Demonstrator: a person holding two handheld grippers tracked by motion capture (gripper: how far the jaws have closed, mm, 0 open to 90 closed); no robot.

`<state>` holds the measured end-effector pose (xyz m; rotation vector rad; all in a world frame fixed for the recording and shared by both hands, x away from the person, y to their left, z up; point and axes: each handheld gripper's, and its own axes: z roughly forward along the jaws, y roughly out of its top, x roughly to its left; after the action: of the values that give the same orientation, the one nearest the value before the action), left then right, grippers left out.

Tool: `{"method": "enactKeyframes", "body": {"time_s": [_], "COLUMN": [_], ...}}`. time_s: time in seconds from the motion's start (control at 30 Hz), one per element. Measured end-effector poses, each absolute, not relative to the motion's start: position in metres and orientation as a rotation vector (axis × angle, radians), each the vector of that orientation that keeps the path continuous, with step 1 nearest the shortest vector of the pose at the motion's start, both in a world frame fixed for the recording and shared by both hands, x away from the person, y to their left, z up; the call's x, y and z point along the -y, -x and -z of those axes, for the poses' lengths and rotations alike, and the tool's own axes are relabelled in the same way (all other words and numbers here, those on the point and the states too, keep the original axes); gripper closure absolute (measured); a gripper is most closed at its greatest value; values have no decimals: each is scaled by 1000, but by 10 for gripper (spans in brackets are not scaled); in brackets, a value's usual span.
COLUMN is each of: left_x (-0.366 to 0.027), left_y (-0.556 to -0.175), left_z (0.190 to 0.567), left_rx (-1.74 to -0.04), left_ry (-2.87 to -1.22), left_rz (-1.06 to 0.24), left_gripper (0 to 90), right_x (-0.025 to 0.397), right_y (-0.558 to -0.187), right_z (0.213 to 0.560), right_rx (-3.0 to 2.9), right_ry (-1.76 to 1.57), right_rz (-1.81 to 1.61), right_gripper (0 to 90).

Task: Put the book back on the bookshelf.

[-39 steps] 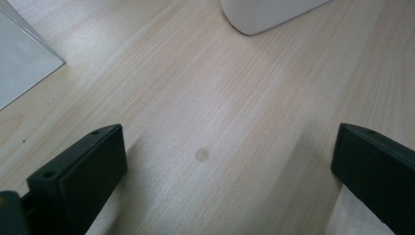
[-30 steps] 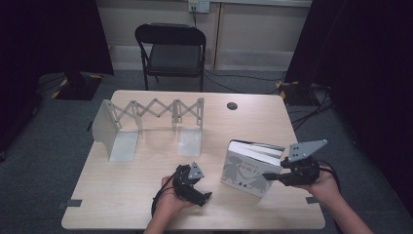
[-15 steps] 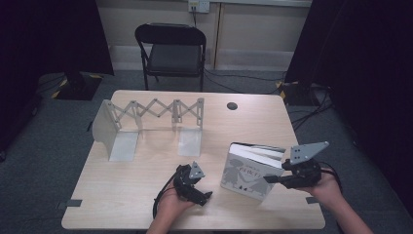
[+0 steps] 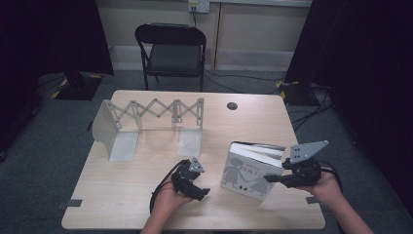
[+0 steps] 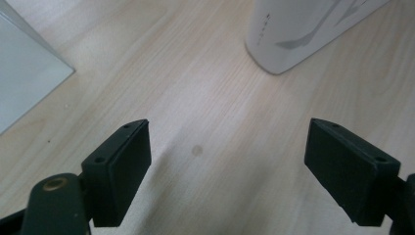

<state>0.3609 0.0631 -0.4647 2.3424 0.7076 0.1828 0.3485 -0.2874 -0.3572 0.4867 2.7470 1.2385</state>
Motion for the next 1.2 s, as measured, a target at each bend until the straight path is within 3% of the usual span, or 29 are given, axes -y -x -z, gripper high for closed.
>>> {"method": "enactKeyframes", "body": {"time_s": [0.27, 0.53, 0.87, 1.2], "left_x": [-58, -48, -45, -29], "left_y": [-363, -365, -373, -378], "left_z": [439, 419, 400, 364], "left_rx": [-650, -563, -496, -415], "left_ry": [-2365, -2422, -2423, -2405], "left_rz": [-101, -159, -101, -150], "left_gripper": [221, 230, 281, 254], "right_x": [287, 287, 287, 287], "right_y": [-349, -350, -351, -351], "right_z": [356, 357, 356, 356], "right_rx": [-2755, -2760, -2766, -2766], "right_ry": [-485, -488, -483, -486], "right_rz": [-1228, -1230, -1230, -1231], "right_gripper": [670, 668, 667, 667]}}
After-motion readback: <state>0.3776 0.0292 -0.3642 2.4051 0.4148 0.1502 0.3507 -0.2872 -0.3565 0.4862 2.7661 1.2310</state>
